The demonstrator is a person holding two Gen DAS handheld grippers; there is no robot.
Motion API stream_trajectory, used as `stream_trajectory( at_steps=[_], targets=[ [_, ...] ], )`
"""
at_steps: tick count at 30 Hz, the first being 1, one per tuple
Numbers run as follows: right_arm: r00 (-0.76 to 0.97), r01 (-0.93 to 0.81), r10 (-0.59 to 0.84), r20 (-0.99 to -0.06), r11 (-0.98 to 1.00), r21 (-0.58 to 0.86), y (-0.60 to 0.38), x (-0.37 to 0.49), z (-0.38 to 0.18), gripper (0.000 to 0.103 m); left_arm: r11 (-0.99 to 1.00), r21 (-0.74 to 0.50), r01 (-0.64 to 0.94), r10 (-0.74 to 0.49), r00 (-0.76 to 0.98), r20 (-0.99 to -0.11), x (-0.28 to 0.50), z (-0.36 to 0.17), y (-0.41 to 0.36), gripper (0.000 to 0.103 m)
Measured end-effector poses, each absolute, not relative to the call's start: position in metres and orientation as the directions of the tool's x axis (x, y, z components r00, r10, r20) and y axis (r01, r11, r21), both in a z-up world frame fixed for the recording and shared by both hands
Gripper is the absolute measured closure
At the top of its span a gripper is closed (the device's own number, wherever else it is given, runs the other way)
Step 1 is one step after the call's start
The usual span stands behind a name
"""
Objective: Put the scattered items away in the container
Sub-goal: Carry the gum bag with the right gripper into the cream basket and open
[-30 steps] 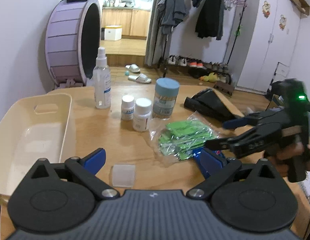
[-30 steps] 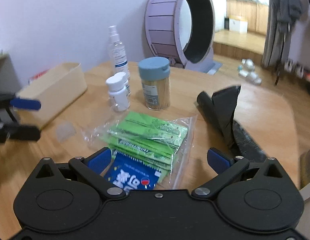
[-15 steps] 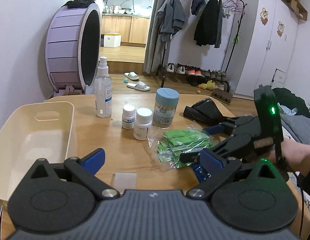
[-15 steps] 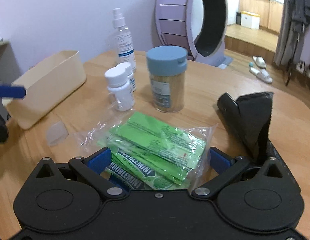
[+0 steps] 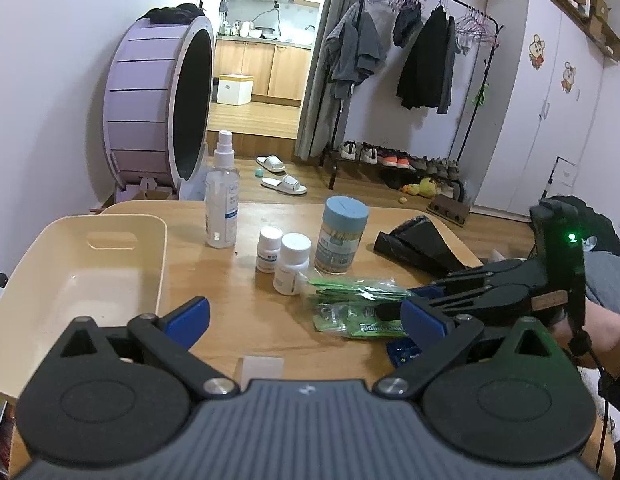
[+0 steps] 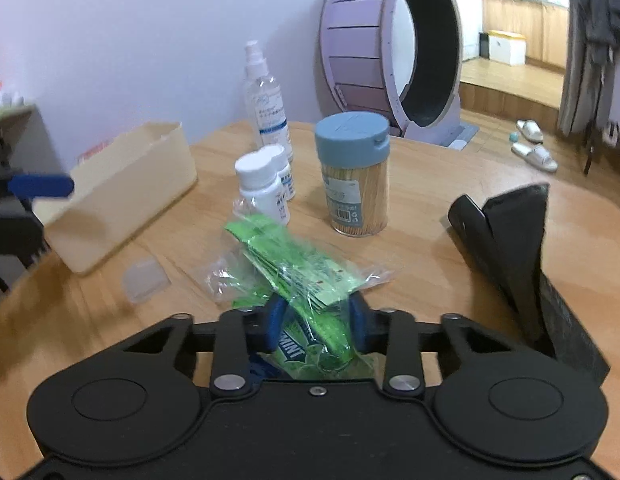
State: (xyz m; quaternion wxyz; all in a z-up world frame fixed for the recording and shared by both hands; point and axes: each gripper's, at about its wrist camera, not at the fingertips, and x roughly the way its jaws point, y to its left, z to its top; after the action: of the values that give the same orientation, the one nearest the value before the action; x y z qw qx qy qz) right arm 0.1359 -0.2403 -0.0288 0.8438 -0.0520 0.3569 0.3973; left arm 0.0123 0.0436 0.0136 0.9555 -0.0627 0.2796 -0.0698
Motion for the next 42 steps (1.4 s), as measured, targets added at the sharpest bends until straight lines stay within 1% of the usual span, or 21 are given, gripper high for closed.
stream_trajectory(
  at_steps=[3,12,16,23,25,29,36,42],
  targets=[
    [0.447,-0.694,0.64,-0.625,0.689,0.209,-0.247,0.131,-0.026,0.082,0.982,-0.159,0.102,-0.171,0.838,-0.518,0.01,0.016,0.044,0.001],
    [0.507,-0.674,0.683,-0.525,0.694,0.252,-0.269,0.113,0.01,0.083,0.982,-0.161,0.099,-0.167,0.853,-0.494,-0.002,0.027,0.047,0.001],
    [0.498,-0.702,0.711,-0.496,0.666,0.25,-0.257,0.104,0.026,0.083,0.987,-0.142,0.078,-0.137,0.866,-0.481,-0.015,0.033,0.05,0.001],
    [0.438,-0.763,0.781,-0.446,0.585,0.274,-0.208,0.099,0.052,0.083,0.994,-0.104,-0.015,-0.037,0.874,-0.484,-0.04,0.039,0.075,0.001],
    [0.417,-0.784,0.794,-0.442,0.56,0.267,-0.19,0.098,0.057,0.083,0.995,-0.09,-0.04,-0.008,0.876,-0.482,-0.046,0.041,0.085,0.001],
    [0.37,-0.817,0.812,-0.451,0.515,0.258,-0.15,0.098,0.062,0.083,0.989,-0.105,-0.1,0.035,0.87,-0.492,-0.056,0.042,0.11,0.001],
    [0.296,-0.851,0.824,-0.483,0.457,0.26,-0.093,0.097,0.054,0.083,0.973,-0.091,-0.212,0.14,0.857,-0.497,-0.072,0.045,0.148,0.001],
    [0.275,-0.855,0.801,-0.531,0.457,0.247,-0.062,0.097,0.042,0.083,0.966,-0.106,-0.234,0.154,0.857,-0.492,-0.072,0.049,0.158,0.001]
  ],
)
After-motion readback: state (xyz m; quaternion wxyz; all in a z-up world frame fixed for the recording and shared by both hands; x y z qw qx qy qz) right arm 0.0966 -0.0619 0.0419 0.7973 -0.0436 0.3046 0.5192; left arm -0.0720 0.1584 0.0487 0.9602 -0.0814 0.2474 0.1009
